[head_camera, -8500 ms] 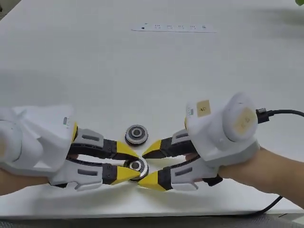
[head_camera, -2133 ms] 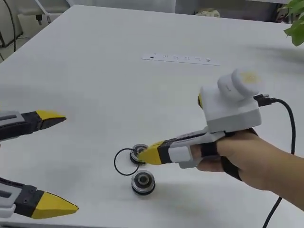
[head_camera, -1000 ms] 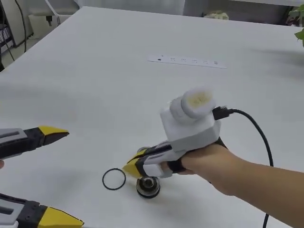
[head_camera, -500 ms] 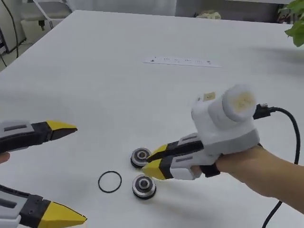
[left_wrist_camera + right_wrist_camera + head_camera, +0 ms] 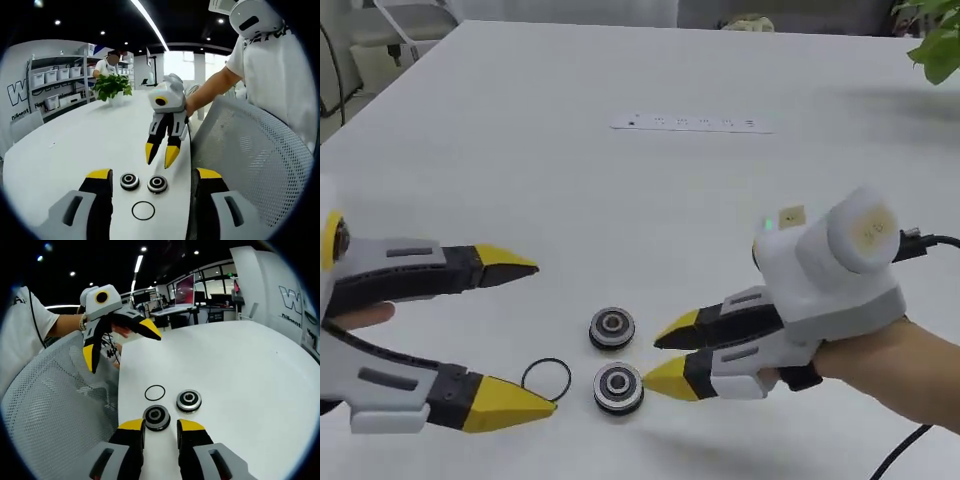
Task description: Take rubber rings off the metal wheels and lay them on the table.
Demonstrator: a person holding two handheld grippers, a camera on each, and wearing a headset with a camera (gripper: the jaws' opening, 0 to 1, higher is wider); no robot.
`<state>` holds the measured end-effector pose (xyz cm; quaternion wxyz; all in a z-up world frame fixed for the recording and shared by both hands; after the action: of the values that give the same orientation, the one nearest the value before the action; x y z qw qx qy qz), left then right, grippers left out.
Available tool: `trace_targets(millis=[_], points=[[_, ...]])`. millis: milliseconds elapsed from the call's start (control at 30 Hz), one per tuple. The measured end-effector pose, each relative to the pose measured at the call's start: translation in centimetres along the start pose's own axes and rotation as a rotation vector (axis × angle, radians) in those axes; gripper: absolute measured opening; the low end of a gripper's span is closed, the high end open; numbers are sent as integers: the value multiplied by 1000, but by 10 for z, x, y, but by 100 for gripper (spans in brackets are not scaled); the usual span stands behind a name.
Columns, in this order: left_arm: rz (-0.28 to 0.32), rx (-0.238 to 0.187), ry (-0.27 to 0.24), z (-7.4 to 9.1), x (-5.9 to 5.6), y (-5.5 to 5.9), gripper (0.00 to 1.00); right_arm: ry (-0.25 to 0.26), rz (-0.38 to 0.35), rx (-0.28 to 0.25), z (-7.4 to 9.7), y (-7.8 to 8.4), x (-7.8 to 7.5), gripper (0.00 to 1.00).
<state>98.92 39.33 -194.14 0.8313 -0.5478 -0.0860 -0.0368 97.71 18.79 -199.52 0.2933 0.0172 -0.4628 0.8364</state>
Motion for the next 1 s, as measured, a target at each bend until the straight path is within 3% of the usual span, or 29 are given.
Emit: trace_targets(millis=[233, 433, 500, 700, 800, 1000], points=[[-11, -2, 50, -27, 0, -1, 47, -7, -9, 0, -8, 8, 1, 24], [-18, 35, 75, -48, -3, 11, 37, -7, 11, 20, -12, 13, 1, 24], [6, 56, 89, -52, -3, 17, 33, -10, 12, 23, -14, 13, 1, 24], [12, 93, 100, -61, -2, 29, 27, -17, 19, 32, -17, 16, 1, 24], [44, 111, 98, -64, 0, 34, 25, -20, 23, 37, -19, 16, 1, 24], [16, 139, 113, -69, -2, 42, 18, -25, 31, 49, -23, 17, 0, 23]])
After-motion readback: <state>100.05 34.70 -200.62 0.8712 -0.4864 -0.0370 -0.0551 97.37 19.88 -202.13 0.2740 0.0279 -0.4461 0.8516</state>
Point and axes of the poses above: the centre of the closed fingertips' face, and the gripper's own axes: z roughly backward along the fingers, x roughly to its left, y roughly out of its underside, the point moved 9 cm from there along z, roughly backward along the fingers, and after that the axes turned 8 degrees about -z, right-handed, at the moved point
